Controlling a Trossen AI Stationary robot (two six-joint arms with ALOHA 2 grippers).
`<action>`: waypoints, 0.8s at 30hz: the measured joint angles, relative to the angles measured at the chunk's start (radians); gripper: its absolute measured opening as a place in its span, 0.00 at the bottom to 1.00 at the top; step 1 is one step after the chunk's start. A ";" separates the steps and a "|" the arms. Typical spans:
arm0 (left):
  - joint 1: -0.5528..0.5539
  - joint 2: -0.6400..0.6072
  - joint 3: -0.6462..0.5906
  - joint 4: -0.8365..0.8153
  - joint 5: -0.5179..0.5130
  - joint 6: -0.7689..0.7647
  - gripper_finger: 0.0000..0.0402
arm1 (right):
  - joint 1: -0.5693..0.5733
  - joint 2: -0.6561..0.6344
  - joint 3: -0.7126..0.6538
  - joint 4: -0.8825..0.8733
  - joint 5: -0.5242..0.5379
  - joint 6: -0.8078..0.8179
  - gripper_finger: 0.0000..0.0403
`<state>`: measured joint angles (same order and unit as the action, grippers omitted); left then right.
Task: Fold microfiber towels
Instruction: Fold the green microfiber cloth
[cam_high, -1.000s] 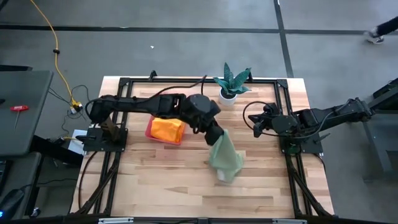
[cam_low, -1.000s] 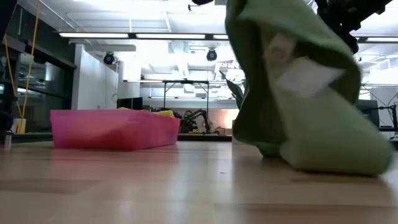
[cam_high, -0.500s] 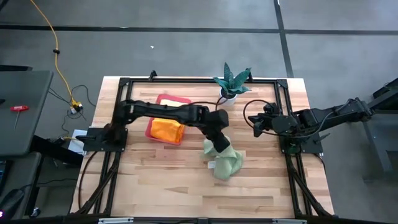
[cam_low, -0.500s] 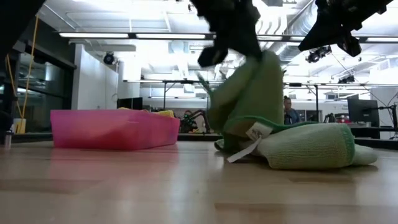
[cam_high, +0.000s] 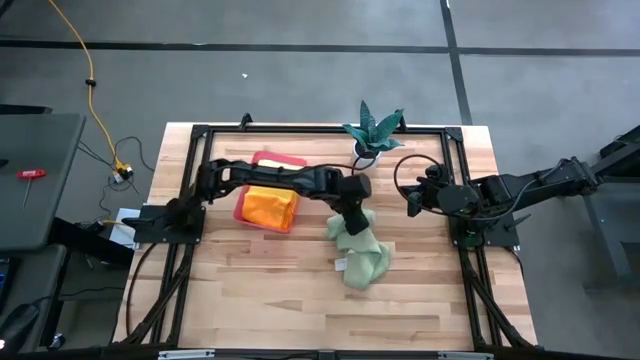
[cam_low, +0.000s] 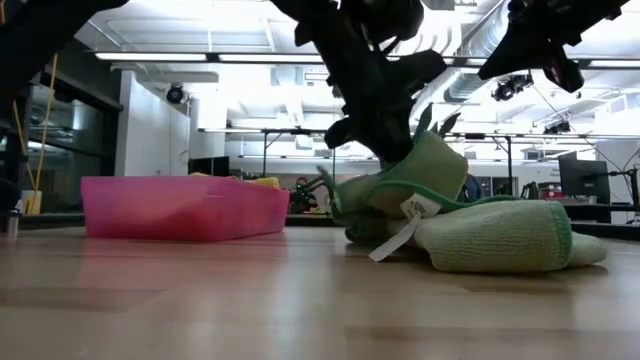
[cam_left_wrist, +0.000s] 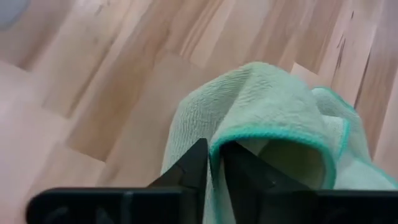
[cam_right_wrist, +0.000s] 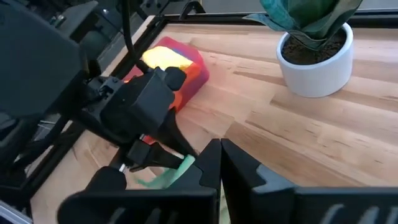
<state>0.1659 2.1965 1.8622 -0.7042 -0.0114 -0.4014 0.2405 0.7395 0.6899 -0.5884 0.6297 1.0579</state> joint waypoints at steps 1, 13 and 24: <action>0.003 -0.002 0.002 -0.005 -0.001 0.015 0.13 | 0.000 0.000 0.000 0.006 0.000 0.000 0.00; 0.014 -0.039 0.193 -0.353 0.000 0.264 0.42 | 0.000 0.000 0.000 0.032 0.002 0.016 0.00; -0.100 -0.250 -0.160 -0.097 -0.046 0.155 0.47 | 0.000 0.000 0.000 0.031 0.001 0.016 0.00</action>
<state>0.0660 1.9468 1.7022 -0.8010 -0.0576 -0.2462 0.2405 0.7395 0.6899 -0.5571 0.6311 1.0741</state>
